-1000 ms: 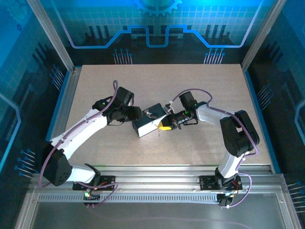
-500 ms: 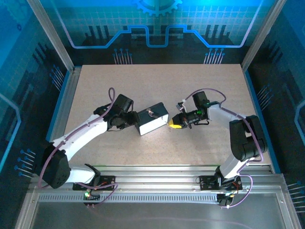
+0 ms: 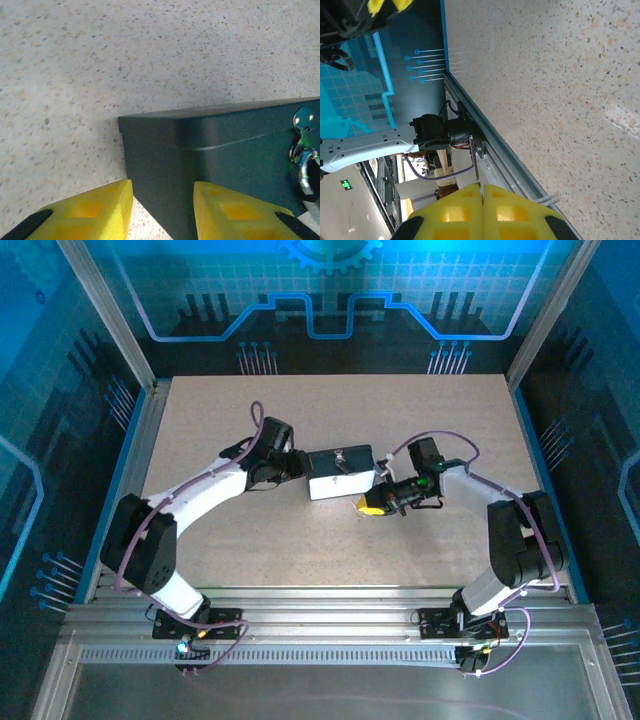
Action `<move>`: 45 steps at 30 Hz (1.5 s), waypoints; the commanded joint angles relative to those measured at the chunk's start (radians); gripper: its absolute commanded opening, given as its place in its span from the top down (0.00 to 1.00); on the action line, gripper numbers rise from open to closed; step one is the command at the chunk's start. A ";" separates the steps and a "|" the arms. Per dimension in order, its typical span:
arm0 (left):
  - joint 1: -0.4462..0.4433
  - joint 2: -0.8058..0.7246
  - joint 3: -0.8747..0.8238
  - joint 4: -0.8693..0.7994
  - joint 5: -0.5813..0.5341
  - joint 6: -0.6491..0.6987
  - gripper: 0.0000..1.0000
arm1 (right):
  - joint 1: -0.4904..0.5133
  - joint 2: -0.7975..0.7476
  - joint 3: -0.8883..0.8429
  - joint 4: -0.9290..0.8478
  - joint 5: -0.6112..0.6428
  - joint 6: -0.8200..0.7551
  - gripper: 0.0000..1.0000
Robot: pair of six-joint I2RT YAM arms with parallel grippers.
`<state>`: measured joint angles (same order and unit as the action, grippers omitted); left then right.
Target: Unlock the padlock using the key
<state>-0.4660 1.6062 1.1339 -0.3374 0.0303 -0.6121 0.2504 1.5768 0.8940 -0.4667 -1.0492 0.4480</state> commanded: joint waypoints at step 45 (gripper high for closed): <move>-0.330 0.581 1.097 -0.891 -0.272 -0.709 0.40 | -0.168 -0.096 -0.113 0.225 0.143 0.115 1.00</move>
<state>-0.7803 2.1407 2.1696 -1.1828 -0.2070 -1.2583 0.0895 1.4658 0.7979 -0.2821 -0.8730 0.5587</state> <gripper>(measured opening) 0.595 0.041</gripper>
